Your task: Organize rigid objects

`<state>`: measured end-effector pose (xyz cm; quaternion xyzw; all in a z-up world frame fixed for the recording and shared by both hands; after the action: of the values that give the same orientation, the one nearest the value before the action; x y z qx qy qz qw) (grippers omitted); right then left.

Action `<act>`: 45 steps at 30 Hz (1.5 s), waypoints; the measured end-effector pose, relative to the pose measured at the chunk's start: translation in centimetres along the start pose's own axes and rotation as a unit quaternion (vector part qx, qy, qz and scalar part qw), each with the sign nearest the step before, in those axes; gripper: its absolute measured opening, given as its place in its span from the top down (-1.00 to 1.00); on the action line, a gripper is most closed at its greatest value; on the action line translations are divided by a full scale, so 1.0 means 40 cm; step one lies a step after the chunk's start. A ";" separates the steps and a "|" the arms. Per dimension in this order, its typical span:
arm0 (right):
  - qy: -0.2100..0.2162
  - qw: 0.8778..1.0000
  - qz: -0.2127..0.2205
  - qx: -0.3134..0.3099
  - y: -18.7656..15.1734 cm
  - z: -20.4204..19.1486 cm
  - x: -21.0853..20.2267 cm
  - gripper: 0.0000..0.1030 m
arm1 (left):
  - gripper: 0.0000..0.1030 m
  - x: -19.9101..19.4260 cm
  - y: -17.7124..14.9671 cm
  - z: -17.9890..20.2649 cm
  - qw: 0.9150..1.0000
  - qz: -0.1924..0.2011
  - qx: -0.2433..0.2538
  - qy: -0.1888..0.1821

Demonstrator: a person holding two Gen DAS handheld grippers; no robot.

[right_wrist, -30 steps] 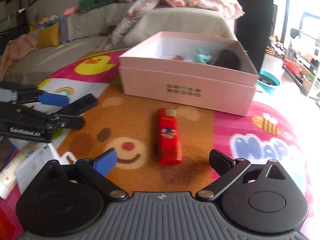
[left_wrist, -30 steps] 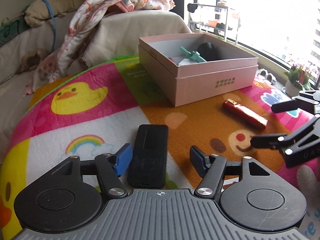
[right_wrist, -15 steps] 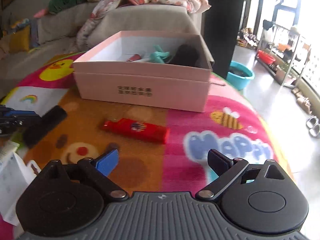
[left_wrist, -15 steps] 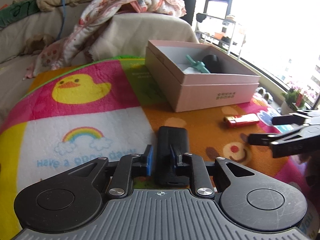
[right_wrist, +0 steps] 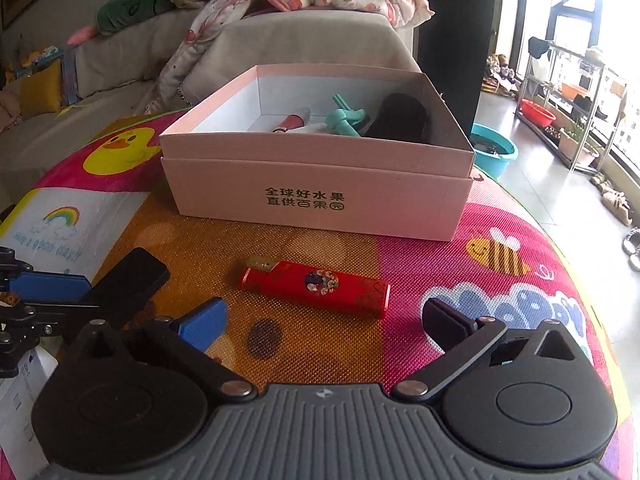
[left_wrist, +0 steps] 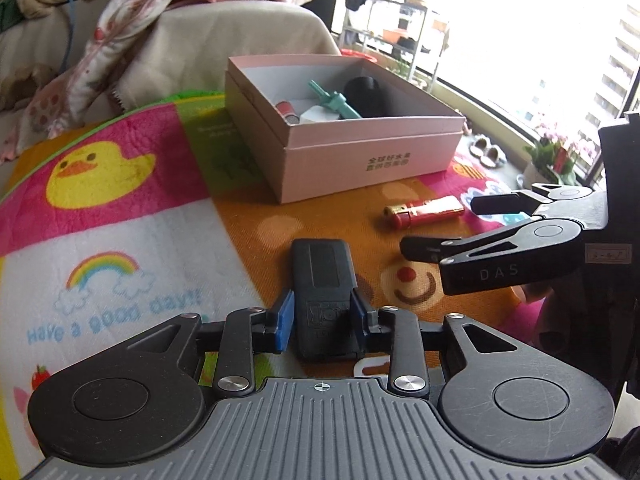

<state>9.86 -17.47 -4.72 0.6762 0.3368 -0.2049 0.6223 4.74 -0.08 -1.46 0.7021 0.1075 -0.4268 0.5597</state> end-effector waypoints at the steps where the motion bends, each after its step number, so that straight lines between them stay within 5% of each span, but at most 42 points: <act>1: 0.001 1.000 0.000 0.001 0.000 0.001 -0.001 -1.00 | 0.35 0.003 0.008 0.006 1.000 -0.003 0.010 0.006; 12: 0.014 1.000 0.006 0.020 0.001 0.014 -0.010 -1.00 | 0.34 0.007 0.032 0.063 0.997 -0.010 0.078 0.022; 22: 0.020 0.999 0.009 0.033 0.003 0.022 -0.013 -1.00 | 0.25 0.027 0.017 0.106 0.985 -0.024 0.164 0.050; 28: 0.020 0.999 0.009 0.034 0.003 0.023 -0.014 -1.00 | 0.25 0.027 0.014 0.063 0.984 -0.026 0.155 0.084; 32: 0.020 0.999 0.009 0.034 0.002 0.023 -0.013 -1.00 | 0.28 0.024 0.014 0.045 0.989 -0.025 0.130 0.069; 39: 0.020 0.999 0.009 0.034 0.002 0.023 -0.013 -1.00 | -0.10 0.021 0.016 0.043 0.993 -0.022 0.110 0.036; 45: 0.020 0.999 0.009 0.034 0.002 0.023 -0.013 -1.00 | -0.09 0.016 0.024 0.024 0.995 -0.011 0.087 0.040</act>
<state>9.69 -18.46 -4.43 0.7039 0.3358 -0.1970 0.5941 5.27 -1.47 -1.28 0.7635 0.1000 -0.4120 0.4872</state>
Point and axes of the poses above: each gripper's, at about its wrist camera, not at the fingertips, and x roughly the way its jaws point, z to its right, y to its top, the point moved 4 cm from there along x, roughly the way its jaws point, and after that the axes turned 11 degrees about x, right-handed, at the moved point
